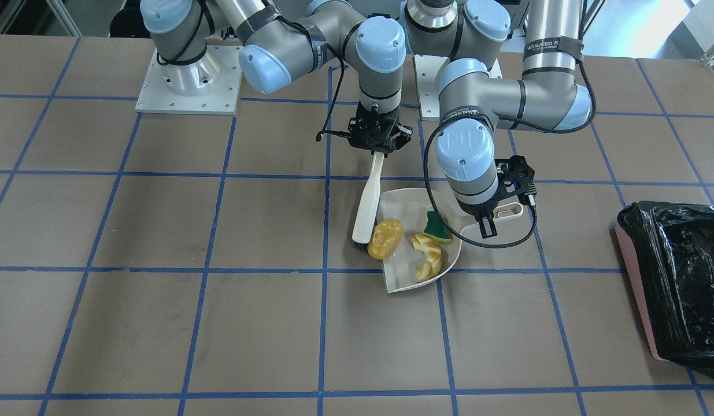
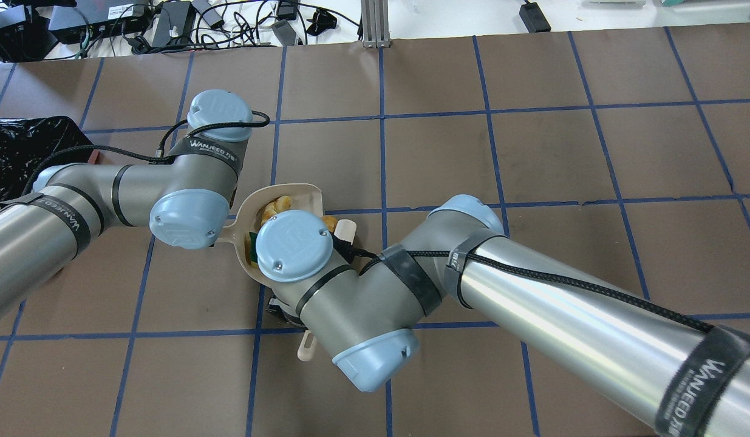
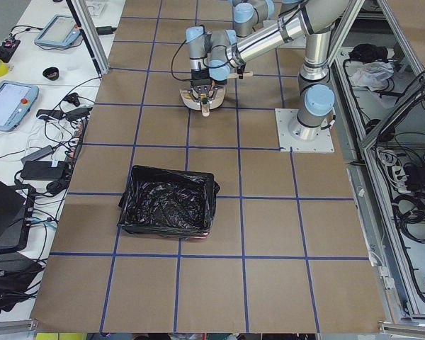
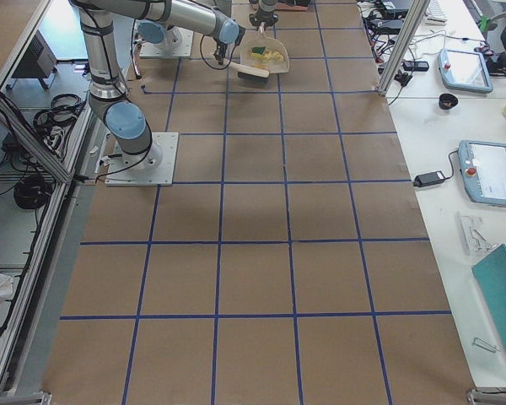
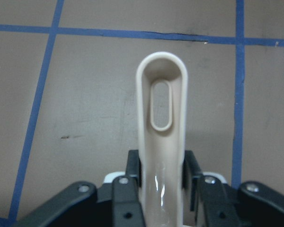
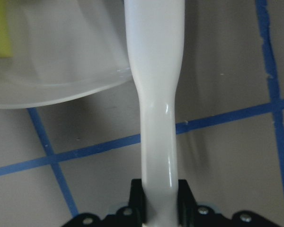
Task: Sweep and dump trash into bin
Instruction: 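Sweep the yellow potato into the dustpan held by the left gripper, then carry the loaded dustpan with the left gripper to the black bin while the right withdraws, then tip the dustpan over the black bin with the left gripper to dump items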
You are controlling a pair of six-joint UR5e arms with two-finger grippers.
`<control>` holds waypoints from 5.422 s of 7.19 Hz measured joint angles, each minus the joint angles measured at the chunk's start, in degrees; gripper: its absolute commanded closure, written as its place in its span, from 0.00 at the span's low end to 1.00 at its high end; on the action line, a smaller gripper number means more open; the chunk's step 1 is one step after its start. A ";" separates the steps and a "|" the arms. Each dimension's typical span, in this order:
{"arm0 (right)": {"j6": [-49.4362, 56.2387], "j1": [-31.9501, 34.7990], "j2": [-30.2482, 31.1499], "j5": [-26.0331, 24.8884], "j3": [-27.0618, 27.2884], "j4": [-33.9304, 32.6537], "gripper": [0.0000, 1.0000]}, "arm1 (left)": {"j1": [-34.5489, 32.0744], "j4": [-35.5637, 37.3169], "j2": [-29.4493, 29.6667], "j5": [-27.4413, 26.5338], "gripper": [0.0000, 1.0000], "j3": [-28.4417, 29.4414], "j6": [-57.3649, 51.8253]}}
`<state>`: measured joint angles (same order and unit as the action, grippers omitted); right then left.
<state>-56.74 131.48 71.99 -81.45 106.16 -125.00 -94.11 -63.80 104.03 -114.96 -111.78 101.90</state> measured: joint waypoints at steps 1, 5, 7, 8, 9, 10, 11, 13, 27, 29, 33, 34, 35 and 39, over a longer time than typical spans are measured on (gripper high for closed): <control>-1.00 0.80 -2.16 1.09 -2.78 -0.32 0.98 | -0.35 0.33 0.08 0.56 1.00 0.20 -0.03; -0.07 2.35 -3.96 -4.05 -7.30 5.57 0.98 | 0.77 4.45 -0.89 9.18 1.00 0.52 -7.01; 4.21 2.12 -1.01 -10.43 -6.34 14.03 0.98 | 3.09 7.28 -1.07 15.56 1.00 0.56 -11.74; 6.88 2.06 1.07 -13.73 -5.89 18.51 0.98 | 4.42 8.22 -0.99 18.37 1.00 0.55 -13.87; 9.51 2.01 2.96 -16.22 -5.74 22.38 0.98 | 5.77 8.71 -0.77 20.66 1.00 0.54 -15.50; 12.61 1.66 4.38 -17.57 -5.56 24.87 0.98 | 6.77 8.90 -0.50 22.01 1.00 0.87 -16.77; 16.13 0.73 5.14 -18.38 -5.31 26.62 0.98 | 7.85 8.68 -0.33 22.57 1.00 2.00 -18.05; 20.57 -4.53 6.28 -18.02 -5.05 27.57 0.98 | 11.38 5.37 -0.08 23.29 1.00 6.49 -20.96; 70.40 -54.94 3.63 -14.48 -5.77 8.04 0.95 | 42.12 -22.94 13.95 18.35 1.00 46.20 -60.09; 77.35 -59.03 0.38 -14.09 -5.80 3.99 0.95 | 45.34 -22.64 17.34 17.26 1.00 51.70 -64.29; 77.56 -60.78 -1.13 -13.80 -3.76 2.98 0.95 | 51.51 -15.45 23.14 13.71 1.00 57.09 -72.28; 76.56 -60.80 -1.14 -13.74 -3.07 3.07 0.95 | 53.00 -12.46 24.16 12.70 1.00 57.30 -74.20; 75.45 -60.82 -1.15 -13.68 -2.50 3.16 0.95 | 53.93 -9.61 25.17 11.12 1.00 57.58 -75.42; 74.40 -60.82 -1.15 -13.57 -0.73 2.70 0.95 | 54.26 -2.06 26.72 5.69 1.00 57.53 -72.50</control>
<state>17.66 70.67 70.84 -95.02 105.43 -122.30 -39.85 -65.86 130.75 -109.27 -54.25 29.39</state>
